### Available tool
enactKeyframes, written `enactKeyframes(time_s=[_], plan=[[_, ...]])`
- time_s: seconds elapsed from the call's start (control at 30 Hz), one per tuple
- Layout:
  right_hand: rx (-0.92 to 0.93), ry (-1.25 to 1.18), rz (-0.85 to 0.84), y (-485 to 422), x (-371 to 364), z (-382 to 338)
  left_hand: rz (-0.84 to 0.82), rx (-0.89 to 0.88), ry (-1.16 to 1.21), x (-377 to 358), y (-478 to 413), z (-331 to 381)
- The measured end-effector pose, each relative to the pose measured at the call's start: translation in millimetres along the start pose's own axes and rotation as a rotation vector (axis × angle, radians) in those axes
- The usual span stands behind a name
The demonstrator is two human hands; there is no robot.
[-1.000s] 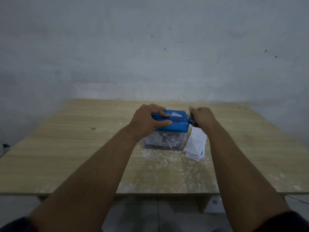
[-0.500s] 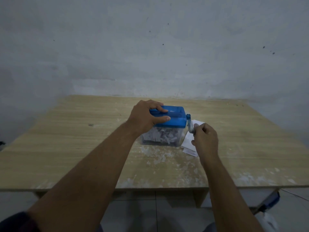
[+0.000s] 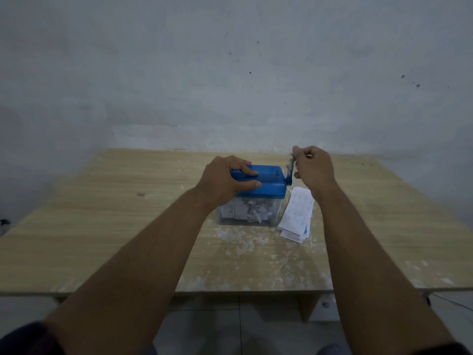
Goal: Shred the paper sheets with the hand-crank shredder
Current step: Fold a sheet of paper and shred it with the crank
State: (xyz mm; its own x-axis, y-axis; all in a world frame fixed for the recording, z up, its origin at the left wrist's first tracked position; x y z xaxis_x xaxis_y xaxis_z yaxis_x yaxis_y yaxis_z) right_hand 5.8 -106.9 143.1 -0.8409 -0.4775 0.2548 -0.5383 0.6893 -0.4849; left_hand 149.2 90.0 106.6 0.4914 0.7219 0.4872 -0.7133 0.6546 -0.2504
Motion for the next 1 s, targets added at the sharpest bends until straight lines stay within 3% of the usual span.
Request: enactKeyframes(time_s=[0.17,0.37,0.53,0.7,0.83,0.9,0.93,1.0], plan=[[-0.204,0.020,-0.142,-1,-21,55,0.022,-0.017,0.024,-2,4,-1],[-0.291,-0.008,-0.044,62,-19,91,0.044,-0.025,0.032,-3,5,-1],[-0.163,0.038,0.013,87,-6,88,0.024,0.008,0.094,-4,9,0],[-0.015,0.168,-0.120,88,4,84,0.035,0.008,0.055,-4,12,1],[0.039,0.290,-0.194,108,17,92,0.388,-0.165,-0.360,-4,31,6],[0.126,0.411,-0.206,119,27,100,0.558,-0.320,-0.428,-16,58,14],[0.172,0.450,-0.200,122,31,101,0.565,-0.389,-0.409,-27,72,16],[0.207,0.446,-0.195,124,35,100,0.401,-0.449,-0.327,-57,91,11]])
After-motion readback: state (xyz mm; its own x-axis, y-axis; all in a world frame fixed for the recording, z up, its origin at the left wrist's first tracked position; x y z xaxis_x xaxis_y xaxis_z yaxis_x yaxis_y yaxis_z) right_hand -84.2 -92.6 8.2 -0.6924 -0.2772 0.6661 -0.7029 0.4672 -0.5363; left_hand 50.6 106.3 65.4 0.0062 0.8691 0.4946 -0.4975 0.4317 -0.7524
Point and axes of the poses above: each hand's wrist, its own y-axis away from the middle knuckle, its own x-axis out of the back of the hand, z = x × y, the point moved 4 cm from there along -y, towards the middle knuckle, and after that the axes turned 14 degrees about x, right-handed, at the moved point
